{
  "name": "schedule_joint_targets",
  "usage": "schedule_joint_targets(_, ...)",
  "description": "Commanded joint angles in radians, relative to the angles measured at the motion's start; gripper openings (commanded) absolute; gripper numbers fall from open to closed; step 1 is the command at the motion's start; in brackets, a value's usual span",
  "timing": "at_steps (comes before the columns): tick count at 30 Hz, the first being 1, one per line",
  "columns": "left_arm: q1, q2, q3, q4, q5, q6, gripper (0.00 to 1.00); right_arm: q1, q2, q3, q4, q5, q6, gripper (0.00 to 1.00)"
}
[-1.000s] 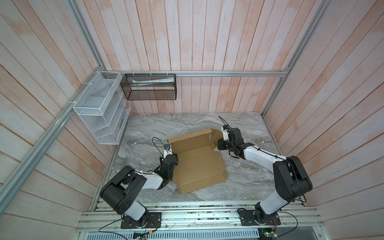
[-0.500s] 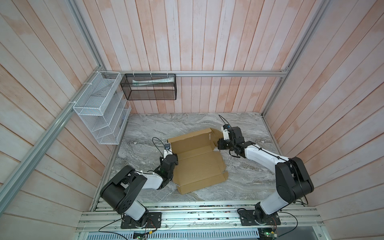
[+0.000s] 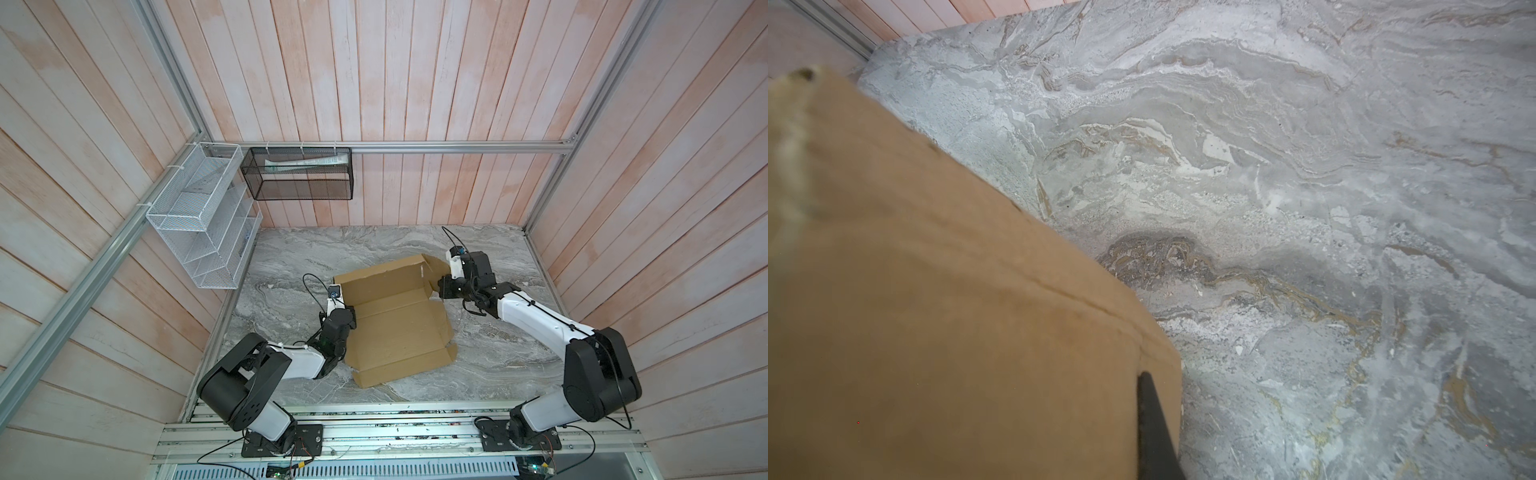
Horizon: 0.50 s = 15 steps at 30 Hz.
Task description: Fold the paper box
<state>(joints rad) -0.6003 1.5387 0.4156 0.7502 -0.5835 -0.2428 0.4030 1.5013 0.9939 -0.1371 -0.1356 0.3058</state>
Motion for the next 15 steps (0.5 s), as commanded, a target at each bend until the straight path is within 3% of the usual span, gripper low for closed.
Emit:
schedule_joint_targets(1,0.007,-0.021,0.029,0.004,0.01,0.045,0.0,-0.001,-0.038,0.004,0.002,-0.046,-0.004,0.03)
schedule_joint_targets(15,0.01,-0.027,0.042,0.013,0.025,0.062,0.0,0.025,-0.038,-0.06,0.063,-0.084,0.034,0.03)
